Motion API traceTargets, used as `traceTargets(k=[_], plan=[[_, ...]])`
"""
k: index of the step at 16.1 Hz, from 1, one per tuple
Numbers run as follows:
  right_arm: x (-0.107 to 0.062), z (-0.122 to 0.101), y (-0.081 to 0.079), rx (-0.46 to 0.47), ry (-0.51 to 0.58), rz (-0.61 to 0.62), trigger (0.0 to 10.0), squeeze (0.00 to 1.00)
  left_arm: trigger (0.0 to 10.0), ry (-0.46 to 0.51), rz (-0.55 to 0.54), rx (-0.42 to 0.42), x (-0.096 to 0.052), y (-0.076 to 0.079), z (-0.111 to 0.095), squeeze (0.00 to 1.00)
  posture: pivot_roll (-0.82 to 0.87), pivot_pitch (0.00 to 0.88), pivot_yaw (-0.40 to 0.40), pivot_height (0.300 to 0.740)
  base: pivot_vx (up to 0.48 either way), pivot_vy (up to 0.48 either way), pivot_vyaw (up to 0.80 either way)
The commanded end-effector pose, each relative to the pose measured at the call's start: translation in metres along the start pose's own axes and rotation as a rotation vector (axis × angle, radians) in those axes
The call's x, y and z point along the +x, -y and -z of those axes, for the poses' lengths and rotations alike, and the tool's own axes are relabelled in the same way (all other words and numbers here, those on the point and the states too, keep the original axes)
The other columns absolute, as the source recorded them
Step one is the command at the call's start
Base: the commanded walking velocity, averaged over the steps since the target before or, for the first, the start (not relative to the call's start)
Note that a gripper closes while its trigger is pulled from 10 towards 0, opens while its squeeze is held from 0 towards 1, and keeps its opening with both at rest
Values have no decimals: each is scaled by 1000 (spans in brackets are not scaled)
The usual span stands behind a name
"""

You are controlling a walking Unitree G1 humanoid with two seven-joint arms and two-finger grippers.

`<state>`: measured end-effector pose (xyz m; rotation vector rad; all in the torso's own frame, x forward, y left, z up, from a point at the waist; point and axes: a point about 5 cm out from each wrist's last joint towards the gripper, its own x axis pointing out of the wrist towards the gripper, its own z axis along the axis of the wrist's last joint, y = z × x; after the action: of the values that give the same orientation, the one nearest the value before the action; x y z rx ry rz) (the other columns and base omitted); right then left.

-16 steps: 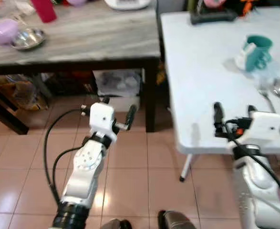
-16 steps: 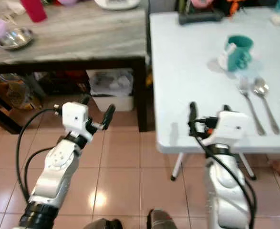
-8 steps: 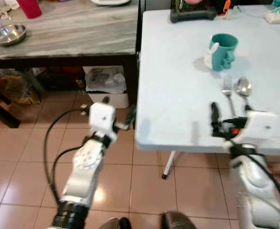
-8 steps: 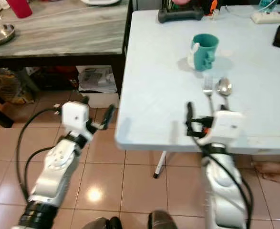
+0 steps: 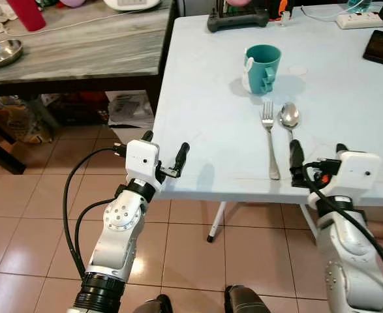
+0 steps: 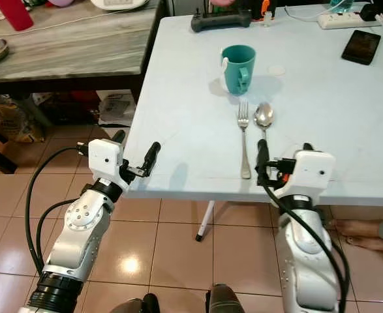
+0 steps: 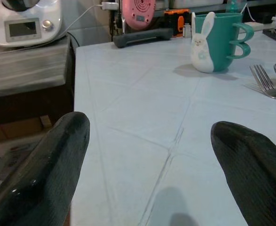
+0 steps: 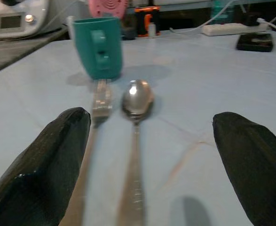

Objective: Setting the table

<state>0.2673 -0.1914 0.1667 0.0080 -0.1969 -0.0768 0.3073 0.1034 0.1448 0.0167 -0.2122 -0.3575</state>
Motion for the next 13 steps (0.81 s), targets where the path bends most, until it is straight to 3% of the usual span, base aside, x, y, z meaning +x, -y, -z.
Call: traceTargets(k=[1, 4, 8, 13], plan=[[0, -2, -3, 2, 7, -14, 10000, 0, 10000, -16, 20, 2, -5, -5, 2, 0, -326, 204, 113, 740, 0, 0, 0], [6, -4, 3, -27, 0, 0, 10000, 0, 10000, -27, 157, 11, -9, 5, 5, 0, -327, 213, 112, 740, 0, 0, 0], [28, -9, 17, -44, -34, 37, 10000, 0, 10000, 1, 334, 36, -13, 22, 0, 0, -310, 262, 111, 740, 0, 0, 0], [49, 0, 10, -71, -128, -6, 10000, 0, 10000, 27, 392, -20, -19, 30, -8, 0, -305, 286, 106, 740, 0, 0, 0]])
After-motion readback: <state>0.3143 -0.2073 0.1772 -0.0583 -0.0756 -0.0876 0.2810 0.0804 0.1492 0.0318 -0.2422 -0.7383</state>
